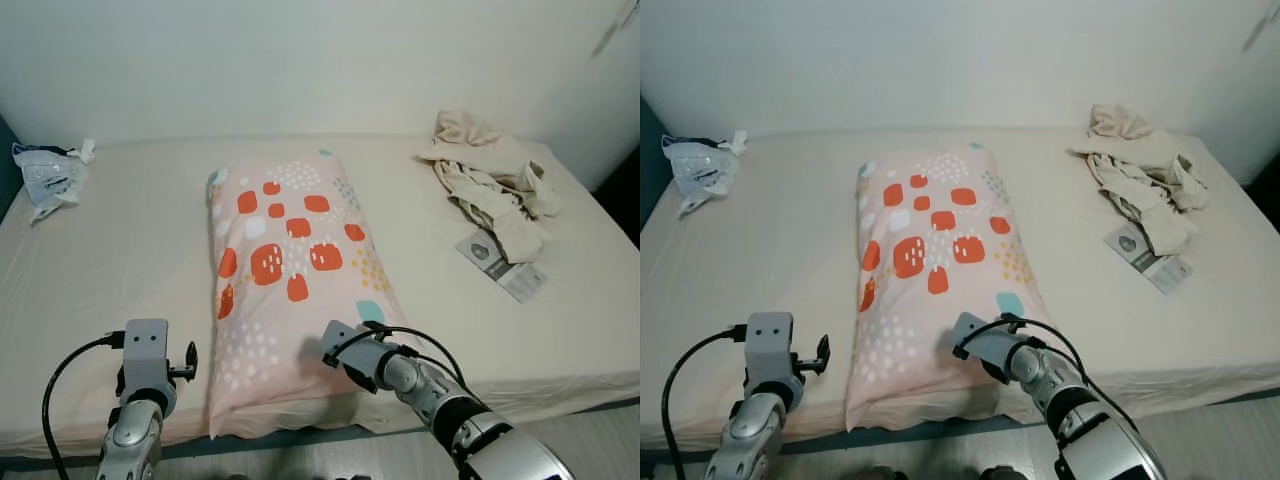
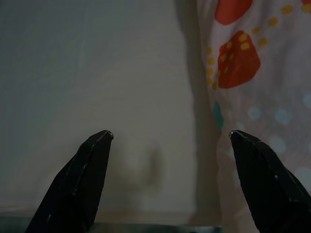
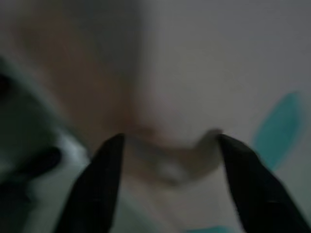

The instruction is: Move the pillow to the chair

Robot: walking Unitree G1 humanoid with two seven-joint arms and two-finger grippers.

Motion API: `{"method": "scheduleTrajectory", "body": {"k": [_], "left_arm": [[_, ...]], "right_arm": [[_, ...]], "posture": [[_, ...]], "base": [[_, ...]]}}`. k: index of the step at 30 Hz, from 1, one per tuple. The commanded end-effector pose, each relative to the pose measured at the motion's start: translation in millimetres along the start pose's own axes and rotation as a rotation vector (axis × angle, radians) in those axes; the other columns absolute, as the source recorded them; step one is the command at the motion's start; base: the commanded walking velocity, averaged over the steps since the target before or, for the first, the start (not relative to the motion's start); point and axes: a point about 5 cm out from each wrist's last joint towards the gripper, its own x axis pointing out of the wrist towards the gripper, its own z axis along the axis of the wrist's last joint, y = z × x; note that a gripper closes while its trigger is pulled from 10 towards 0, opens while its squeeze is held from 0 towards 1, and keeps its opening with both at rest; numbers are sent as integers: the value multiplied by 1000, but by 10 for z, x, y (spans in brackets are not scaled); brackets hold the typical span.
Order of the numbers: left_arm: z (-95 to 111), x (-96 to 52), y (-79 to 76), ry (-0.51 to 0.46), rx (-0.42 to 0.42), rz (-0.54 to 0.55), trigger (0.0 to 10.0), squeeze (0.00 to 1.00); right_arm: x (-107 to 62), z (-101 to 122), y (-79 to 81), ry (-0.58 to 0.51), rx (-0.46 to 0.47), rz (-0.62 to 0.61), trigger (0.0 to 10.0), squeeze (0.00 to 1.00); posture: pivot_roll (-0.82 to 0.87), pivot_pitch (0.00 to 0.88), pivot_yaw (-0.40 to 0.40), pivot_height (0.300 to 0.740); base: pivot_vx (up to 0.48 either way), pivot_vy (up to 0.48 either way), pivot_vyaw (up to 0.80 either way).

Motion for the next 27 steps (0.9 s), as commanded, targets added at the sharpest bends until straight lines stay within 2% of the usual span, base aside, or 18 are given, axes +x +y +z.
{"method": "scheduleTrajectory", "body": {"k": [1,2,4,5,7,16,20,22,23,24,25,26,27], "left_arm": [[-77,-47,3,41,10,4,10000,0],[-72,-46,5,42,10,6,10000,0],[-63,-48,13,42,10,9,10000,0],[-63,-48,13,42,10,9,10000,0],[-58,-49,18,42,8,10,10000,0],[-31,-20,-2,47,7,6,10000,0],[-17,-4,-13,50,12,3,10000,0],[-3,3,-17,49,13,2,10000,0],[2,4,-15,49,13,2,10000,0],[2,4,-15,49,13,2,10000,0],[7,4,-7,47,7,7,10000,0],[7,4,-7,47,7,7,10000,0],[7,3,-3,48,6,10,10000,0]], "right_arm": [[-15,-115,118,25,94,64,4510,0],[-18,-125,124,27,115,74,4510,0],[-26,-155,122,38,112,76,2784,0],[-26,-155,122,38,112,76,2784,0],[-32,-175,109,49,107,68,0,0],[-46,-193,39,54,129,40,0,0],[-58,-207,-26,47,192,2,0,0],[-74,-208,-140,26,353,-81,0,0],[-95,-225,-246,6,535,-173,0,0],[-95,-225,-246,6,535,-173,0,0],[-153,-321,-405,-18,899,-339,0,0],[-153,-321,-405,-18,899,-339,0,0],[-186,-390,-445,-24,1050,-404,0,0]], "posture": [[209,242,-59,740],[209,242,-59,740],[209,242,-59,740],[209,242,-59,740],[208,236,-55,740],[202,228,-40,740],[201,227,-35,740],[201,226,-36,740],[202,225,-36,740],[202,225,-36,740],[203,224,-35,740],[203,224,-35,740],[205,226,-32,740]], "base": [[0,0,0],[0,0,0],[0,0,0],[0,0,0],[0,0,0],[0,0,0],[0,0,0],[0,0,0],[0,0,0],[0,0,0],[0,0,0],[0,0,0],[0,0,0]]}}
